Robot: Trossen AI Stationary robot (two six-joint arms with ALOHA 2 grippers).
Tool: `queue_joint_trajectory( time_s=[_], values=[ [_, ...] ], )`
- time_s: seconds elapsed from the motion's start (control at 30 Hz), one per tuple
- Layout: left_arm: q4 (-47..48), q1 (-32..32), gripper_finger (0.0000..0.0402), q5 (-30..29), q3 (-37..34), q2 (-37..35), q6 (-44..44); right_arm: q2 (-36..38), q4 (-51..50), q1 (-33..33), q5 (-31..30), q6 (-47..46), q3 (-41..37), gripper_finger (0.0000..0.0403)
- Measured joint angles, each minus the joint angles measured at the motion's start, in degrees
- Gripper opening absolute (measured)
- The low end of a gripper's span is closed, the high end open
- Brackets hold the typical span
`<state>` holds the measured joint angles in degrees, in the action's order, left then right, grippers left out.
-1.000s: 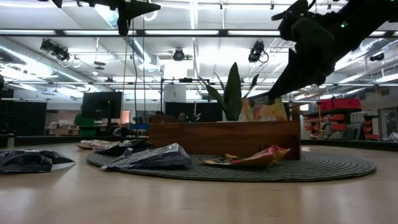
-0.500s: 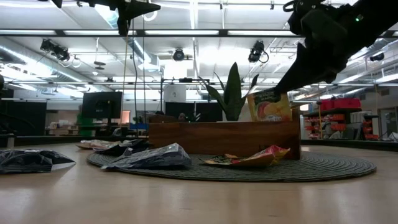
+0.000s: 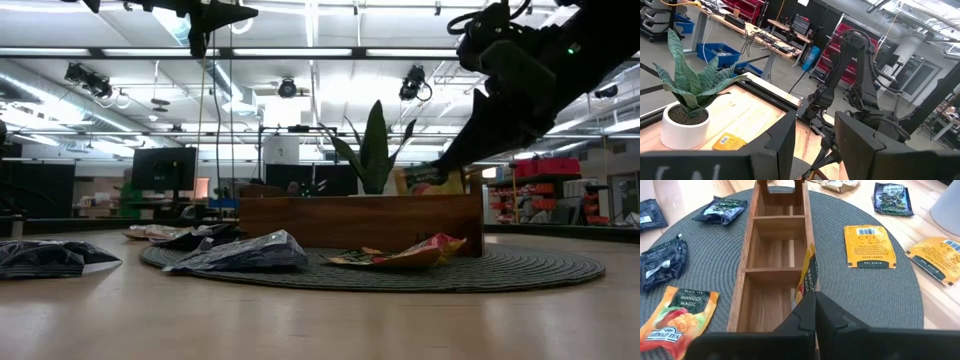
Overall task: Pick & Place Tea
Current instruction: Put the yellow tea bag into the right section of the wooden organizer
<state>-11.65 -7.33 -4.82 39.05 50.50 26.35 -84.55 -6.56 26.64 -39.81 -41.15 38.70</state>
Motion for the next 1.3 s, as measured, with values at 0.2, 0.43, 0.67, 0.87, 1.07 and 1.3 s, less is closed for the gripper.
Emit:
queue_joint_trajectory(
  time_s=[0.2,0.43,0.67,0.87,1.07,1.3],
  values=[
    [0.0,0.0,0.0142,0.0,0.0,0.0,0.0,0.0,-1.6,0.0,2.6,-0.3,0.0,0.0036],
    [0.0,0.0,0.0142,0.0,0.0,0.0,0.0,3.0,-4.3,0.0,2.4,0.1,0.0,0.0094],
    [-0.1,0.0,0.0142,0.0,0.0,0.0,0.0,11.8,-4.7,-2.0,-0.9,3.3,0.0,0.0142],
    [0.0,0.0,0.0142,0.0,0.0,0.0,0.0,17.2,-6.7,-11.6,9.4,14.2,0.0,0.0149],
    [0.0,0.0,0.0142,0.0,0.0,0.0,0.0,17.5,-12.4,-23.0,22.0,24.9,0.0,0.015],
    [0.0,0.1,0.0142,0.0,0.0,0.0,0.0,16.1,-12.9,-33.4,28.0,40.3,0.0,0.0157]
  ],
)
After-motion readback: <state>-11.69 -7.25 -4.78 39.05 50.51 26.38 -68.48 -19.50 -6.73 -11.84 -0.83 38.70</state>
